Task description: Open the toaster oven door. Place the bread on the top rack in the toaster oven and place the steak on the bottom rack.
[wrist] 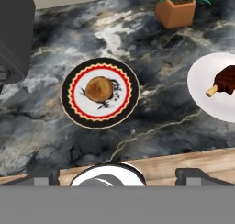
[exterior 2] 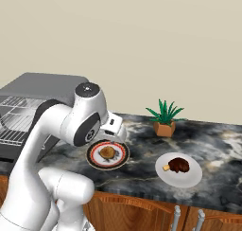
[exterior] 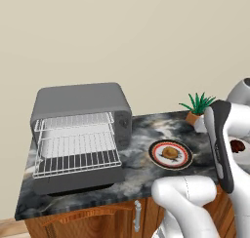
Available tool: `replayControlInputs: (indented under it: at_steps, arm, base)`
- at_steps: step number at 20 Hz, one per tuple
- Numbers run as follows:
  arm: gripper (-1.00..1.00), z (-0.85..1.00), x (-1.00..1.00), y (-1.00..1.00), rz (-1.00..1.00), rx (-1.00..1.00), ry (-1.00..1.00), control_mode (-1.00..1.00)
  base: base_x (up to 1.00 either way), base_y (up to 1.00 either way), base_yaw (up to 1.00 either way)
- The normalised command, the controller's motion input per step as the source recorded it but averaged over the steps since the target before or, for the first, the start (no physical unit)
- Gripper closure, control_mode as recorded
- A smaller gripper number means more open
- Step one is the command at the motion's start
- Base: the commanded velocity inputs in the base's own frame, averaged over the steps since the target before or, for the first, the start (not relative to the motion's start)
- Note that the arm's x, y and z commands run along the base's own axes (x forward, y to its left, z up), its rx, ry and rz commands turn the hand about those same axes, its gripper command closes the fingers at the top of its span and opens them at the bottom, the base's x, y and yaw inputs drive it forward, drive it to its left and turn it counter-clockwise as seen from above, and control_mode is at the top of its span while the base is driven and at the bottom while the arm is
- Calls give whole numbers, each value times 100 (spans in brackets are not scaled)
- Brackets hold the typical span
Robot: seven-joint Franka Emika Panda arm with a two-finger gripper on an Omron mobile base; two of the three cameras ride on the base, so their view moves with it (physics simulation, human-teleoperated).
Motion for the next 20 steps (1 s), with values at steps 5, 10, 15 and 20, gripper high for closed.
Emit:
replayControlInputs:
  at_steps: [5, 10, 15, 20]
  arm:
    - [-100, 0, 9, -6, 0, 0, 3, -100]
    - [-100, 0, 11, -14, 0, 0, 1, -100]
    - [-100, -2, 11, -9, 0, 0, 0, -100]
    - [-100, -4, 1, -27, -11, 0, 0, -100]
  base:
    - [0, 0, 0]
    - [0, 0, 0]
    - [0, 0, 0]
    - [0, 0, 0]
